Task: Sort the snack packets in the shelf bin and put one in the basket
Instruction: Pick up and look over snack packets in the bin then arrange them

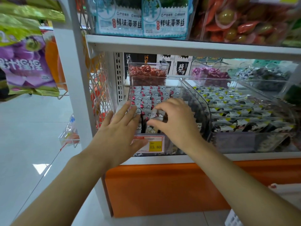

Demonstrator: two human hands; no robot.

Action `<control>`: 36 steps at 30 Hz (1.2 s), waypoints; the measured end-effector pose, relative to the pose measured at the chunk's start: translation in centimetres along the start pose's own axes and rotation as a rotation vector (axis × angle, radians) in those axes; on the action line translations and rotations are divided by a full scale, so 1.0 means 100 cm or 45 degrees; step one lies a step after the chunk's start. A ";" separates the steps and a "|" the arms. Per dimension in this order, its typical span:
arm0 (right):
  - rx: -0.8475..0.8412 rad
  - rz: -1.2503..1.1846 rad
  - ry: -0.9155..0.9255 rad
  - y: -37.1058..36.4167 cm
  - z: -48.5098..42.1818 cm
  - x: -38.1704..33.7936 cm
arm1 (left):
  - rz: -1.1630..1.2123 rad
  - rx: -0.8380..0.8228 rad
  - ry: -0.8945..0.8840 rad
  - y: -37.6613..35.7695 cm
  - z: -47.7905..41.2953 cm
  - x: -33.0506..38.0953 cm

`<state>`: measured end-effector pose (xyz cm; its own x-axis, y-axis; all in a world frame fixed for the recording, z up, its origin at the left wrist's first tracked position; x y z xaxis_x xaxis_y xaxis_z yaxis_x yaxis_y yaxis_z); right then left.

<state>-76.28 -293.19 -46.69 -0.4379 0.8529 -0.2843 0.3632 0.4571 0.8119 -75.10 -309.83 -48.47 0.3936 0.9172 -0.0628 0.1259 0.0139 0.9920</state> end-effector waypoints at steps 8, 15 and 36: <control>-0.343 0.139 0.153 -0.004 -0.005 0.002 | 0.031 -0.011 -0.009 0.001 0.000 -0.002; -0.231 -0.023 0.002 0.000 -0.034 0.017 | 0.082 -0.021 -0.021 0.004 -0.001 -0.003; 0.441 -0.956 -0.278 0.047 0.005 0.022 | 0.555 0.531 -0.013 0.027 0.002 0.009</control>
<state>-75.11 -289.09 -43.77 -0.5076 0.3062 -0.8054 0.2864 0.9415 0.1775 -74.19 -309.06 -45.82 0.4976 0.7993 0.3369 0.2965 -0.5218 0.7999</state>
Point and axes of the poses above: each hand's wrist, its own z-axis away from the middle knuckle, its own y-axis out of the back of the hand, x = y × z, the point moved 1 cm from there along -z, towards the middle knuckle, and after that the axes turned 8 degrees about -x, right-handed, at the moved point
